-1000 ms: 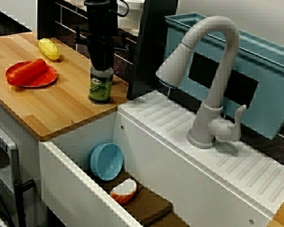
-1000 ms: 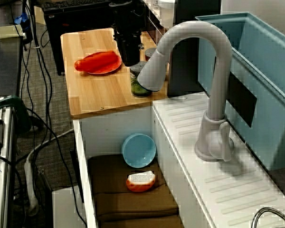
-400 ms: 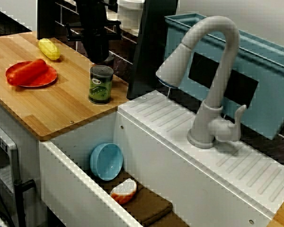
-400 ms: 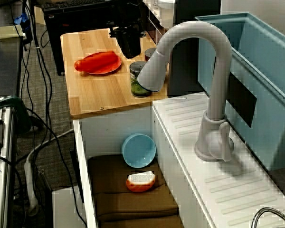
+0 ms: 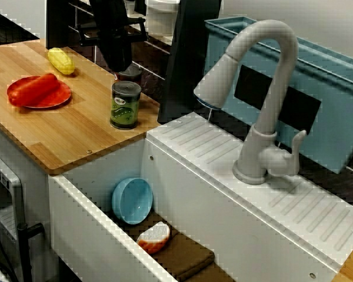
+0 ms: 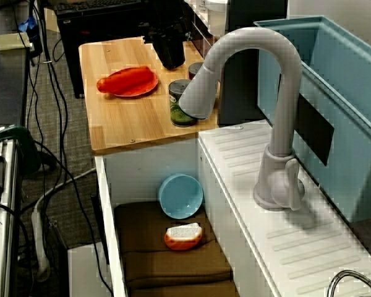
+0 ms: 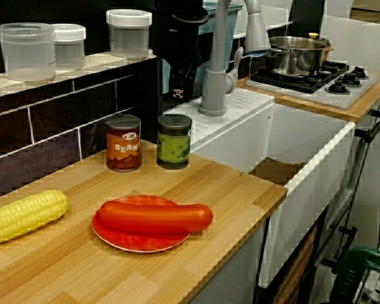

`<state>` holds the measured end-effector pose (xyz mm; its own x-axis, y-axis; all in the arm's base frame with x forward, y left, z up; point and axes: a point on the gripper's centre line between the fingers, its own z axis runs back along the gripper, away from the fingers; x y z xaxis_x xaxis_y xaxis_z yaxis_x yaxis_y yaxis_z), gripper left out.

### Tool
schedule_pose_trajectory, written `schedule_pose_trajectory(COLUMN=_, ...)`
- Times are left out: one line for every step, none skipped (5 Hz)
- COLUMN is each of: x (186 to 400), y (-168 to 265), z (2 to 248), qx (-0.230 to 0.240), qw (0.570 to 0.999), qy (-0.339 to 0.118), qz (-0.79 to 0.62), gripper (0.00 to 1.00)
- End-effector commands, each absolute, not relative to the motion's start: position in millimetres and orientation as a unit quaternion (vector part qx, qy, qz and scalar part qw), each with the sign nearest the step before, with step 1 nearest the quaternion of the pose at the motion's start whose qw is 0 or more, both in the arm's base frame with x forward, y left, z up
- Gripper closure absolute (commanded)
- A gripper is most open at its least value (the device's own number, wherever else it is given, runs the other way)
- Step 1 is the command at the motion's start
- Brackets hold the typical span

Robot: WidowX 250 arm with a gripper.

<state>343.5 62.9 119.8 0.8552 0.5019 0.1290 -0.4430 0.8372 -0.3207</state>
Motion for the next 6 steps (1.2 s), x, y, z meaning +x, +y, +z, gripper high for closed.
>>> schedule_pose_trajectory(x=337.3, y=65.7, z=140.4, qx=-0.141, qw=0.946, qy=-0.166, qz=0.241, gripper=1.0)
schedule_pose_trajectory(x=338.7, y=67.1, z=137.9, qx=-0.139, qw=0.944, qy=-0.179, qz=0.241, gripper=1.0)
schedule_pose_trajectory(x=340.5, y=69.4, z=134.1, qx=-0.134, qw=0.94, qy=-0.197, qz=0.244, gripper=1.0)
schedule_pose_trajectory(x=344.3, y=71.5, z=134.2, qx=-0.125, qw=0.939, qy=-0.203, qz=0.246, gripper=1.0)
schedule_pose_trajectory(x=346.9, y=75.9, z=140.9, qx=-0.124, qw=0.935, qy=-0.219, qz=0.252, gripper=1.0)
schedule_pose_trajectory(x=352.2, y=80.8, z=145.5, qx=-0.12, qw=0.93, qy=-0.232, qz=0.259, gripper=1.0)
